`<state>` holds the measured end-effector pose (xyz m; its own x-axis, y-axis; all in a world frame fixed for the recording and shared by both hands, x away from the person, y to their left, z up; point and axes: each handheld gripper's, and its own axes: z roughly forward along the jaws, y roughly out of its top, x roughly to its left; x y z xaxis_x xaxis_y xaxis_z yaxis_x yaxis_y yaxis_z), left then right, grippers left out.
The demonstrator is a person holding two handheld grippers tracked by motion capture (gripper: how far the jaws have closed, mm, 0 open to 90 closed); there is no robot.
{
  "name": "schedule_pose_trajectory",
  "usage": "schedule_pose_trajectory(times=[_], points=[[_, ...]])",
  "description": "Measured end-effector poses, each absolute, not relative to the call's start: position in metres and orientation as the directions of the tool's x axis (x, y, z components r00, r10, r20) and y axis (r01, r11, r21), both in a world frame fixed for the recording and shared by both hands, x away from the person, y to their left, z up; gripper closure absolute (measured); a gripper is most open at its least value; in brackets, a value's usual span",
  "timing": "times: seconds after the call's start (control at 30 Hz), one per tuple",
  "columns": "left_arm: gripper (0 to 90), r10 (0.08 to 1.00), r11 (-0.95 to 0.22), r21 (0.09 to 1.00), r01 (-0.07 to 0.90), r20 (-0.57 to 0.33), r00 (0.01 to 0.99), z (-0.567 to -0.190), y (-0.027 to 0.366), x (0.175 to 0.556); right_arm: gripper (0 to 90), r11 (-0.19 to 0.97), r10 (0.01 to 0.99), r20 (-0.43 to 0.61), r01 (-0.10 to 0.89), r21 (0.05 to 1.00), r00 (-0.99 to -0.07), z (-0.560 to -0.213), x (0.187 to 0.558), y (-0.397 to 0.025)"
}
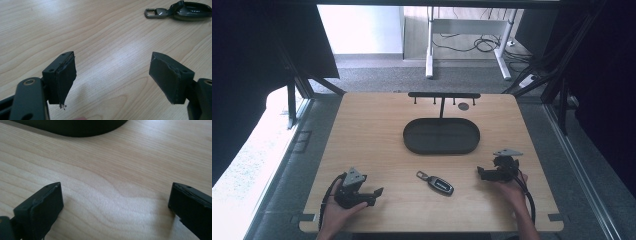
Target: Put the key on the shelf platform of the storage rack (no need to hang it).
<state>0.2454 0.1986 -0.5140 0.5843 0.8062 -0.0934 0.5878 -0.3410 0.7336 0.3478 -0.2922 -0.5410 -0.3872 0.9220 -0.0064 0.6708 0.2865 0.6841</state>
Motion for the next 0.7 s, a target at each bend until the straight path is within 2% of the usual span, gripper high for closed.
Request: schedule_pose_trajectory(times=[0.13, 0.37, 0.7], points=[[22.0, 0.807, -0.346, 0.724, 0.597, -0.094, 0.583, -0.517, 0.199, 0.248, 14.3, 0.303, 0.914, -0.005, 0.673, 0.675, -0.406, -0.536, 0.343, -0.296], [21.9, 0.8, -0.353, 0.721, 0.597, -0.099, 0.592, -0.518, 0.193, 0.246, 22.6, 0.327, 0.893, -0.021, 0.616, 0.717, -0.449, -0.527, 0.332, -0.299], [21.9, 0.8, -0.354, 0.719, 0.598, -0.098, 0.592, -0.518, 0.194, 0.246, 24.9, 0.302, 0.891, 0.011, 0.612, 0.73, -0.453, -0.522, 0.328, -0.308]])
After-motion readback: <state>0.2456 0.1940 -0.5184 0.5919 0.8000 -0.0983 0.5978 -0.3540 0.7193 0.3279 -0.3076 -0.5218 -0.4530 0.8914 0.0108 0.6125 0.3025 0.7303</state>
